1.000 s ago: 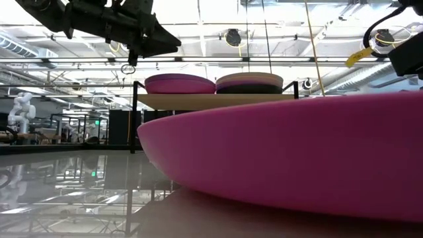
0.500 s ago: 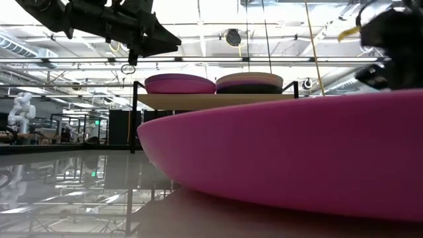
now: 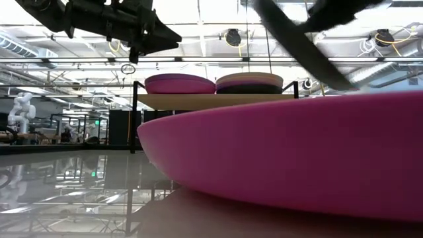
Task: Place and stack plates onto a shelf
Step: Stack the black plate on top of the violet plate on the shelf
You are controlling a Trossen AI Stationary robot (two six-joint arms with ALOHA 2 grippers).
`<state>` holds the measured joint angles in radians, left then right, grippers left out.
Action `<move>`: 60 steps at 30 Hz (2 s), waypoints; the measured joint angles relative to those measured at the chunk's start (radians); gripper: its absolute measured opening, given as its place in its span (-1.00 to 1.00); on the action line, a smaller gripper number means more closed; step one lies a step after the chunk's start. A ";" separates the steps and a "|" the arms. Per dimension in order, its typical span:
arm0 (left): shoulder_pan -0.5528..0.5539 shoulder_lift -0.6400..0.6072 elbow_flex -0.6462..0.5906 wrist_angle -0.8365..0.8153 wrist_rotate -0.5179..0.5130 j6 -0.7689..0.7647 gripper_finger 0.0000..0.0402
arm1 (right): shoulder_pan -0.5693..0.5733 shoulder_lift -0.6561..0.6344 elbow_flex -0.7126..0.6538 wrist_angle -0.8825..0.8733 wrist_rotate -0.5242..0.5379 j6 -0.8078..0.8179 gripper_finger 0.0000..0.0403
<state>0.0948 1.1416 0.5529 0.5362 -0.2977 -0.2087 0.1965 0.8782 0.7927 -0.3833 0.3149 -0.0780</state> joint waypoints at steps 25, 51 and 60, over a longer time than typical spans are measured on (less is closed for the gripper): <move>0.012 -0.088 0.025 0.068 0.000 0.122 -0.45 | -0.588 0.348 0.274 0.473 -0.483 -0.010 -1.00; 0.017 -0.225 0.025 0.055 0.000 0.189 -0.45 | -0.819 0.816 0.578 0.630 -0.634 0.202 -1.00; 0.017 -0.226 0.025 0.050 0.000 0.187 -0.45 | -0.817 0.866 0.596 0.573 -0.633 0.171 -1.00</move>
<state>0.1120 0.9157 0.5781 0.5858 -0.2977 -0.0214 -0.6209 1.7439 1.3888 0.1898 -0.3183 0.0925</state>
